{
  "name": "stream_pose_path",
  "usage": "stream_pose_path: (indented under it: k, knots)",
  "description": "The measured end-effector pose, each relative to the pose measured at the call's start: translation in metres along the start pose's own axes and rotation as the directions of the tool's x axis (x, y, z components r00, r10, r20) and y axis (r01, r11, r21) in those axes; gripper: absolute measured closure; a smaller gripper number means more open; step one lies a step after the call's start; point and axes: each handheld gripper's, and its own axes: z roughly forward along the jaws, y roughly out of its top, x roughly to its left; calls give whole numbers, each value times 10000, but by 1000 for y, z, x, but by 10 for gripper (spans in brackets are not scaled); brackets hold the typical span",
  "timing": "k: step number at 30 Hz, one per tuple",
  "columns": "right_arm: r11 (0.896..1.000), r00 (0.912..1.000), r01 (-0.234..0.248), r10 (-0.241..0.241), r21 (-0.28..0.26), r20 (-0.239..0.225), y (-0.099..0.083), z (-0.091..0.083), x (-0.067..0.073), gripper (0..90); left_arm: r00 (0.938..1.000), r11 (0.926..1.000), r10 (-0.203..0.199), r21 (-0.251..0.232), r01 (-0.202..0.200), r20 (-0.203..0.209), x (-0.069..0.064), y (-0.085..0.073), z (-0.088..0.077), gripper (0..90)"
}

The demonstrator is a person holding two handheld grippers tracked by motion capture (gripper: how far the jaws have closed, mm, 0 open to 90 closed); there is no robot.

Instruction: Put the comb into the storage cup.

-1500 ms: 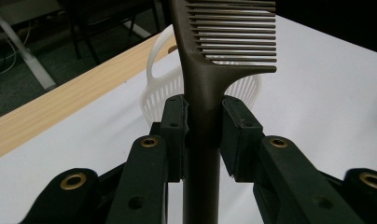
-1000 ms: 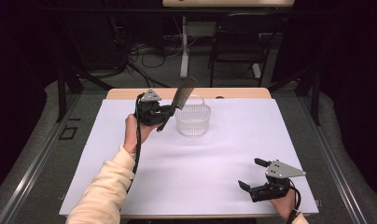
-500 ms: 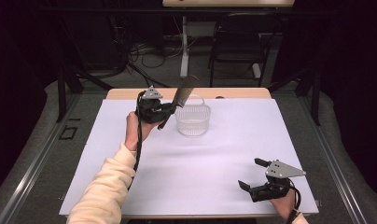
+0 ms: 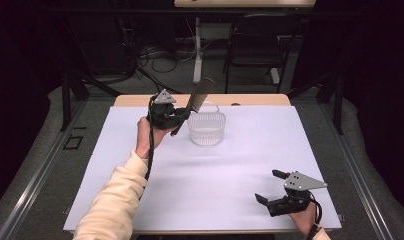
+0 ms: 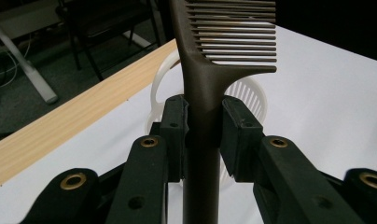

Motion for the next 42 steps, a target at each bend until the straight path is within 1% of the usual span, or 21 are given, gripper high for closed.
stream_pose_path:
  k: [8, 13, 19, 22, 24, 27, 31, 35, 36, 42]
  knots:
    - [10000, 10000, 9, -9, -11, 7, 0, 0, 0, 0, 9999, 9999, 119, -92, -119, 3, 1, 3, 3, 723]
    - [10000, 10000, 11, -11, 16, 26, 0, 0, 0, 0, 10000, 9999, 28, -139, -28, 32, 2, 3, 5, 723]
    - [10000, 10000, 0, 0, -10, 24, 0, 0, 0, 0, 10000, 9997, 35, -225, -35, 0, 2, 5, 6, 723]
    - [10000, 10000, -3, 3, -9, 22, 0, 0, 0, 0, 9998, 9995, 174, -252, -174, 11, 3, 7, 6, 723]
    - [10000, 10000, 9, -9, 10, 18, 0, 0, 0, 0, 9999, 9994, 166, -312, -166, -1, 2, 8, 7, 723]
    - [10000, 10000, 17, -17, 15, 28, 0, 0, 0, 0, 9996, 9991, 284, -317, -283, 28, 3, 11, 7, 723]
    - [10000, 10000, 17, -17, -9, 16, 0, 0, 0, 0, 9994, 9989, 340, -339, -339, 32, 3, 13, 9, 723]
    - [10000, 10000, 8, -8, -18, 17, 0, 0, 0, 0, 9993, 9983, 365, -459, -365, -16, 2, 14, 10, 722]
    - [10000, 10000, 8, -8, -15, 18, 0, 0, 0, 0, 9991, 9982, 425, -428, -426, -16, 3, 14, 10, 723]
    - [10000, 10000, 24, -24, -7, 19, 0, 0, 0, 0, 9996, 9985, 283, -475, -284, -36, 5, 13, 13, 723]
